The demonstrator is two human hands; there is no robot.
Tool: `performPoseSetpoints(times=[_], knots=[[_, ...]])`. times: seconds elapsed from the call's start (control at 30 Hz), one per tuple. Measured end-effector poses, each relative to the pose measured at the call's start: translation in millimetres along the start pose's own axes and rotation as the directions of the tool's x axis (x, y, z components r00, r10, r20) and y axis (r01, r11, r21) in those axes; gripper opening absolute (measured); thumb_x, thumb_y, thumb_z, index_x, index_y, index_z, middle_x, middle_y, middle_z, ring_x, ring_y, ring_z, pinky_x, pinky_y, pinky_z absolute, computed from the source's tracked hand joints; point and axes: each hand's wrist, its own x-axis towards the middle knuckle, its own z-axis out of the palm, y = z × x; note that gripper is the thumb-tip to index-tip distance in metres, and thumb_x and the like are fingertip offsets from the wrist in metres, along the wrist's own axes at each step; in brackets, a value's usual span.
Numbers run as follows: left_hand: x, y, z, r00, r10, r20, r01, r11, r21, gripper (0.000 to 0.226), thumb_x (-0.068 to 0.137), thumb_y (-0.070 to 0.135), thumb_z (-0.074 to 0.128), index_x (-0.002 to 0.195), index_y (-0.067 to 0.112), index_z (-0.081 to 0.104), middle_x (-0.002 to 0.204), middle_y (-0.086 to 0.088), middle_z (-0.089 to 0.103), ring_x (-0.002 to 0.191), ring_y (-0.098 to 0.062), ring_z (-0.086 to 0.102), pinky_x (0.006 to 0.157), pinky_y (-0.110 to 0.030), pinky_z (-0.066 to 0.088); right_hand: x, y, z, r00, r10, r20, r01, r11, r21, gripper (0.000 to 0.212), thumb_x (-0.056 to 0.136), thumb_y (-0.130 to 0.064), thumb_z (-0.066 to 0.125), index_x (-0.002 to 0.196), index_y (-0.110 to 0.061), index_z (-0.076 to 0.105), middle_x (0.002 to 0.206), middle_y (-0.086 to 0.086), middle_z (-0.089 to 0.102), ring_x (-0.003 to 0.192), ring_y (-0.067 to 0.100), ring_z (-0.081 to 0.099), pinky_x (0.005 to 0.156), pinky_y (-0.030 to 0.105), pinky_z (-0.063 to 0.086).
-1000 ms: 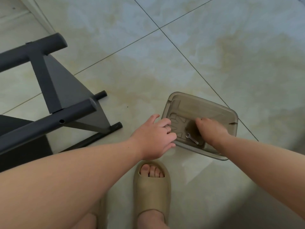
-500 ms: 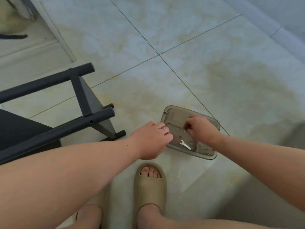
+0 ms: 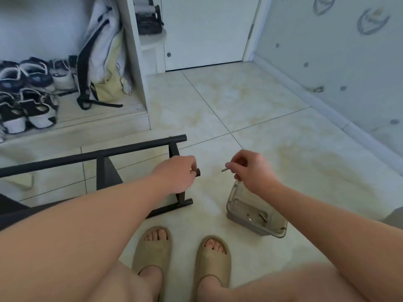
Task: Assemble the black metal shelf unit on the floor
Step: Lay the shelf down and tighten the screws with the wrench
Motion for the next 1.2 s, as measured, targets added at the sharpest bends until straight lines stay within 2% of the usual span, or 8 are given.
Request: performPoseSetpoints(times=[0.13, 0.23, 0.3, 0.5, 0.63, 0.77, 1.0, 1.2], knots=[[-13, -27, -14, 0.983, -0.184, -0.024, 0.176, 0.966, -0.187, 0.018, 0.099, 0.025, 0.044, 0.112, 0.025, 0.057, 0.111, 0.003, 0.059, 0.098, -0.02, 0.057, 0.084, -0.035, 0.05, -13, -33, 28, 0.999, -0.014, 0.036, 0.014, 1.0, 0.025, 0.017, 0.089, -0.021, 0.073, 0.076, -0.019, 0.062, 0.063, -0.005, 0.061, 0.051, 0.005, 0.06, 0.053, 0.03, 0.05], [-13, -41, -13, 0.973, -0.229, 0.024, 0.23, 0.954, -0.194, 0.016, 0.1, 0.021, 0.044, 0.11, 0.019, 0.057, 0.11, 0.0, 0.059, 0.101, -0.023, 0.057, 0.091, -0.036, 0.049, -15, -40, 48, 0.996, 0.008, 0.09, -0.011, 0.999, 0.04, 0.015, 0.088, -0.017, 0.073, 0.076, -0.02, 0.064, 0.057, -0.01, 0.061, 0.055, 0.008, 0.063, 0.064, 0.037, 0.056], [-7, -47, -11, 0.972, -0.227, 0.06, 0.235, 0.955, -0.18, 0.008, 0.1, 0.02, 0.045, 0.093, 0.021, 0.05, 0.101, -0.001, 0.052, 0.091, -0.023, 0.049, 0.084, -0.03, 0.043, -9, -41, 56, 0.993, 0.026, 0.115, -0.029, 0.999, 0.018, 0.013, 0.087, -0.015, 0.072, 0.077, -0.021, 0.065, 0.058, -0.009, 0.065, 0.06, 0.013, 0.068, 0.069, 0.039, 0.06], [12, -63, -4, 0.949, -0.257, 0.185, 0.293, 0.934, -0.207, 0.036, 0.098, 0.023, 0.044, 0.064, 0.018, 0.031, 0.064, -0.002, 0.031, 0.061, -0.023, 0.031, 0.058, -0.031, 0.024, 15, -37, 69, 0.958, 0.072, 0.278, -0.068, 0.997, -0.023, 0.01, 0.087, -0.005, 0.064, 0.083, -0.013, 0.068, 0.069, 0.004, 0.073, 0.075, 0.027, 0.075, 0.081, 0.053, 0.061], [27, -66, -1, 0.92, -0.309, 0.241, 0.372, 0.883, -0.287, 0.037, 0.101, 0.034, 0.045, 0.07, 0.013, 0.042, 0.066, -0.004, 0.039, 0.066, -0.024, 0.039, 0.066, -0.033, 0.031, 30, -33, 81, 0.938, 0.065, 0.341, -0.045, 0.997, -0.067, 0.011, 0.088, -0.003, 0.062, 0.084, -0.013, 0.065, 0.072, 0.003, 0.071, 0.068, 0.018, 0.074, 0.076, 0.043, 0.063], [39, -62, 3, 0.901, -0.285, 0.328, 0.402, 0.833, -0.38, 0.042, 0.102, 0.038, 0.043, 0.096, 0.006, 0.07, 0.08, -0.005, 0.076, 0.084, -0.023, 0.063, 0.081, -0.034, 0.046, 40, -29, 87, 0.925, 0.067, 0.373, -0.027, 0.993, -0.112, 0.011, 0.089, -0.004, 0.062, 0.083, -0.013, 0.064, 0.076, 0.004, 0.071, 0.069, 0.019, 0.074, 0.075, 0.04, 0.063], [52, -59, 11, 0.879, -0.285, 0.381, 0.443, 0.784, -0.434, 0.039, 0.102, 0.036, 0.047, 0.11, 0.005, 0.069, 0.084, -0.008, 0.078, 0.096, -0.022, 0.072, 0.099, -0.039, 0.047, 44, -23, 91, 0.923, 0.08, 0.375, -0.043, 0.993, -0.108, 0.01, 0.09, -0.003, 0.062, 0.085, -0.011, 0.063, 0.082, 0.013, 0.073, 0.076, 0.028, 0.075, 0.08, 0.048, 0.062], [55, -62, 14, 0.875, -0.301, 0.38, 0.45, 0.795, -0.407, 0.039, 0.1, 0.047, 0.048, 0.108, 0.016, 0.07, 0.082, -0.006, 0.078, 0.077, -0.016, 0.067, 0.075, -0.03, 0.046, 39, -23, 92, 0.932, 0.066, 0.358, -0.034, 0.995, -0.095, 0.012, 0.091, -0.004, 0.062, 0.083, -0.014, 0.061, 0.083, 0.013, 0.074, 0.077, 0.028, 0.074, 0.081, 0.052, 0.06]])
